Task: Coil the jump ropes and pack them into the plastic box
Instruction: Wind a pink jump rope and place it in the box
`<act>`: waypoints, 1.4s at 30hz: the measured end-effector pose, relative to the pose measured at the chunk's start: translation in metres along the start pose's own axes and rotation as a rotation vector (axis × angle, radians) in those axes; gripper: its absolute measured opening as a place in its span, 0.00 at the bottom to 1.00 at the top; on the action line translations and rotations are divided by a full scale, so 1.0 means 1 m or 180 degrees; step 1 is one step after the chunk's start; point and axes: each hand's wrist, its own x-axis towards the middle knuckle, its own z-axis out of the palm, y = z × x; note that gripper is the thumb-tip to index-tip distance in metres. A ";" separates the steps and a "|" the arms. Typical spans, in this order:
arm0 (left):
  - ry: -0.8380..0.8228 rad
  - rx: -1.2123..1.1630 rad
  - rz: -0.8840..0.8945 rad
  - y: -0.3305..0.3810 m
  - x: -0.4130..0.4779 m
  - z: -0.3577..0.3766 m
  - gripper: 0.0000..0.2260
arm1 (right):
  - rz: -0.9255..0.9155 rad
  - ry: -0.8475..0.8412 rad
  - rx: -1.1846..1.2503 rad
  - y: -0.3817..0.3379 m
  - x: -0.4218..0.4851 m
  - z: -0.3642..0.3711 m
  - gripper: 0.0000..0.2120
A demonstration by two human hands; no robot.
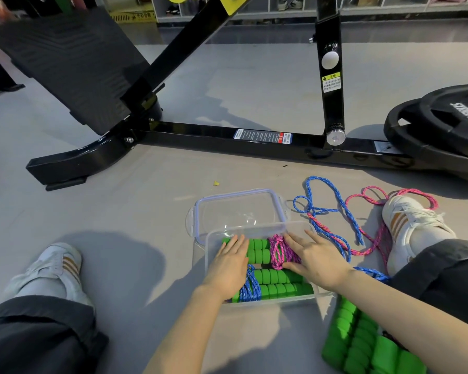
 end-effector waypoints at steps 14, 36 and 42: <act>0.0294 -0.0191 -0.0038 0.005 -0.032 0.005 0.22 | -0.0054 -0.0076 -0.0204 0.000 0.005 -0.001 0.34; 0.0110 0.0705 0.0313 0.013 -0.041 0.015 0.31 | 0.0186 -0.0019 0.0063 -0.010 0.011 0.012 0.34; 0.0110 0.0563 0.0460 0.013 -0.040 0.019 0.23 | 0.0153 -0.0111 -0.0189 -0.011 0.015 0.009 0.33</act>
